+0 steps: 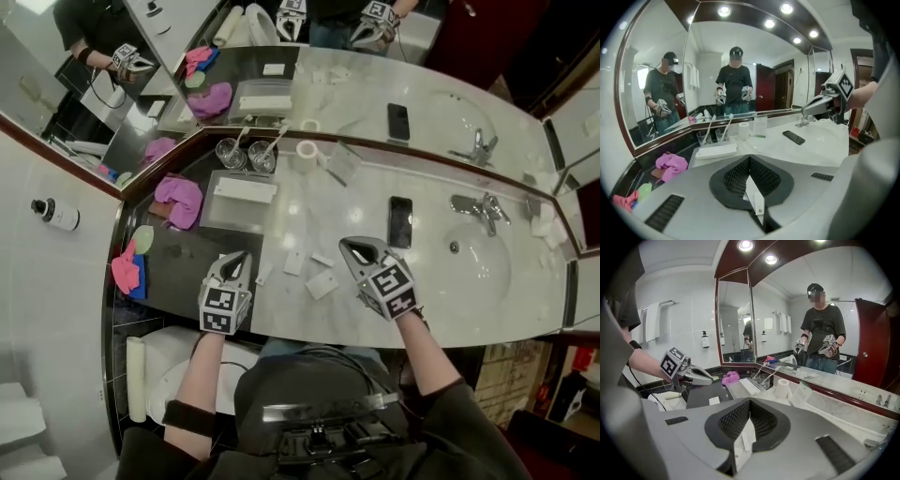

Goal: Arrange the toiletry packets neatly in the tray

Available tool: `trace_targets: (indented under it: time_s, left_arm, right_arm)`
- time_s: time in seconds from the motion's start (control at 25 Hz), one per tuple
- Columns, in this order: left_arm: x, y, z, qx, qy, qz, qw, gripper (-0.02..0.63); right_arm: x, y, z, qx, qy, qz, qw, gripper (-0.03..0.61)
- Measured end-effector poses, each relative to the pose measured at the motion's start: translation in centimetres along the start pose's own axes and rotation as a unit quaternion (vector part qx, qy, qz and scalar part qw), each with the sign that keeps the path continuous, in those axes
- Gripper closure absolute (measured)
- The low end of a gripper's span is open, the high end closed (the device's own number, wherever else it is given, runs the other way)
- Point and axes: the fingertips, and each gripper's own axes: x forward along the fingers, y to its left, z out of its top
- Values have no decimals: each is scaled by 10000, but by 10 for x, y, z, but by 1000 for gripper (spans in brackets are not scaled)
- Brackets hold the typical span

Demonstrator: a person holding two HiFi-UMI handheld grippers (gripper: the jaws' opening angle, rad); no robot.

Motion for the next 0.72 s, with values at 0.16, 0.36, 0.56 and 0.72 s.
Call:
trace_targets:
  time_s: [0.16, 0.36, 0.56, 0.72]
  left_arm:
    - [-32, 13, 27, -106, -470, 143, 9987, 614]
    - [-64, 24, 45, -357, -858, 274, 9953, 614]
    - [-78, 25, 48, -240, -897, 228, 9954, 614]
    - [-84, 31, 47, -316, -1005, 204, 9942, 614]
  right_arm:
    - [0, 1, 6, -4, -68, 19, 10000, 563]
    - [0, 5, 8, 22, -114, 47, 9999, 563]
    - [4, 11, 10, 45, -129, 38, 9999, 563]
    - [10, 18, 8, 40, -119, 40, 9999, 563]
